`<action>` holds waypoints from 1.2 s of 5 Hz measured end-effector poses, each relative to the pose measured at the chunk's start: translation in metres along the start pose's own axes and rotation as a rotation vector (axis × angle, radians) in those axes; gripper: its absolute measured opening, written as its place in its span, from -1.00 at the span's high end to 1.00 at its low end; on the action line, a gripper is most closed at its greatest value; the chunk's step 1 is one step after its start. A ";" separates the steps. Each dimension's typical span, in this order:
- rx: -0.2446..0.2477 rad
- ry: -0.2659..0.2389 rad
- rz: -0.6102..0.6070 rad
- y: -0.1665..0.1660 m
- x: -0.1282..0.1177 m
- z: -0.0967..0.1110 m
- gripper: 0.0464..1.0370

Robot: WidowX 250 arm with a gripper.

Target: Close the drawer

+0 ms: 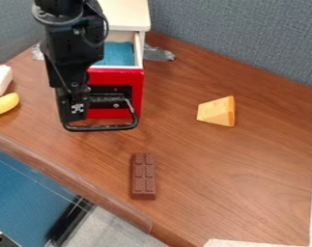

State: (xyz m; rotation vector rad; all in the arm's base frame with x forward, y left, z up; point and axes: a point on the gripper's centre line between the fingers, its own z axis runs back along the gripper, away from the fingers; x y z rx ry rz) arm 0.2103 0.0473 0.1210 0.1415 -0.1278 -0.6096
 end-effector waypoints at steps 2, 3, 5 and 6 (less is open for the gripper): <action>-0.035 -0.025 0.078 -0.024 -0.014 0.002 -0.92; -0.053 -0.059 0.159 -0.047 -0.019 -0.001 -0.92; -0.050 -0.061 0.426 -0.066 -0.015 -0.022 -0.92; -0.027 -0.068 0.512 -0.065 -0.010 -0.038 -0.92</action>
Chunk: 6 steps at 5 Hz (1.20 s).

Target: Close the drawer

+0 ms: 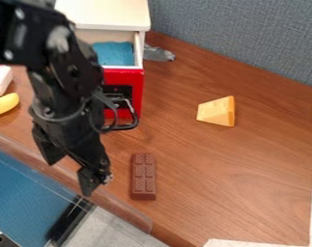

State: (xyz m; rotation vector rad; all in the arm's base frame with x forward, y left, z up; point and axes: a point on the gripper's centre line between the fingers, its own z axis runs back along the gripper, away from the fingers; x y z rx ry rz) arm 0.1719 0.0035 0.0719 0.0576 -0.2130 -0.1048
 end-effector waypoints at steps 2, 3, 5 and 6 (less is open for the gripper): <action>0.005 -0.079 0.149 0.013 0.013 -0.029 -0.92; 0.011 -0.093 0.196 0.022 0.017 -0.039 -0.92; 0.043 -0.110 0.299 0.036 0.028 -0.061 -0.92; 0.057 -0.115 0.346 0.041 0.037 -0.067 -0.92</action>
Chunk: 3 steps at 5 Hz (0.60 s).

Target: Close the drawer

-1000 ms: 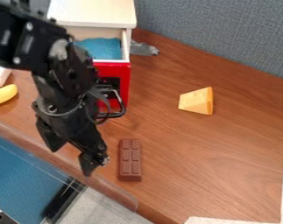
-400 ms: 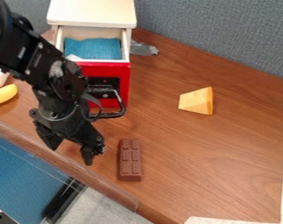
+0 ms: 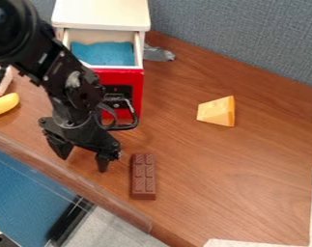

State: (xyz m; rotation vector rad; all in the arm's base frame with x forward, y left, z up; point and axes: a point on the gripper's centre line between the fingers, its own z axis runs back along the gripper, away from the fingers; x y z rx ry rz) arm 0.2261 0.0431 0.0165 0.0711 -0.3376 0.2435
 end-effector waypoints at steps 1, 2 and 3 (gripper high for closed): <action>-0.001 -0.003 0.030 -0.001 0.011 -0.002 -0.92; -0.002 -0.005 0.039 -0.002 0.020 -0.005 -0.92; 0.013 -0.004 0.052 0.004 0.027 -0.012 -0.92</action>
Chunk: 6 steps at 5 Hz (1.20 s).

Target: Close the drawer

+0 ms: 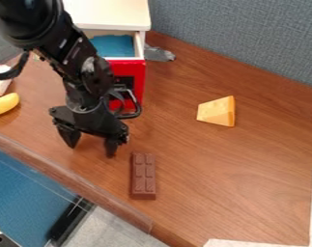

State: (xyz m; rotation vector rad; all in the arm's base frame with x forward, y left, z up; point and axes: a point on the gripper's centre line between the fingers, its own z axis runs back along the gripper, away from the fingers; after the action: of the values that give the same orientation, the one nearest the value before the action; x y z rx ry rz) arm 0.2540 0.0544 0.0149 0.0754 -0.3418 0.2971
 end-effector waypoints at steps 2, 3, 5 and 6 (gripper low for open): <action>0.029 -0.022 0.013 0.013 0.016 -0.007 -0.92; 0.039 -0.033 0.015 0.018 0.023 -0.005 -0.92; 0.058 -0.055 0.040 0.030 0.043 -0.007 -0.92; 0.074 -0.060 0.060 0.036 0.055 -0.013 -0.92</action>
State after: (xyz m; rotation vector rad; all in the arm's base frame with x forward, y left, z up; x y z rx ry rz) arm 0.2965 0.1059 0.0218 0.1478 -0.3935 0.3672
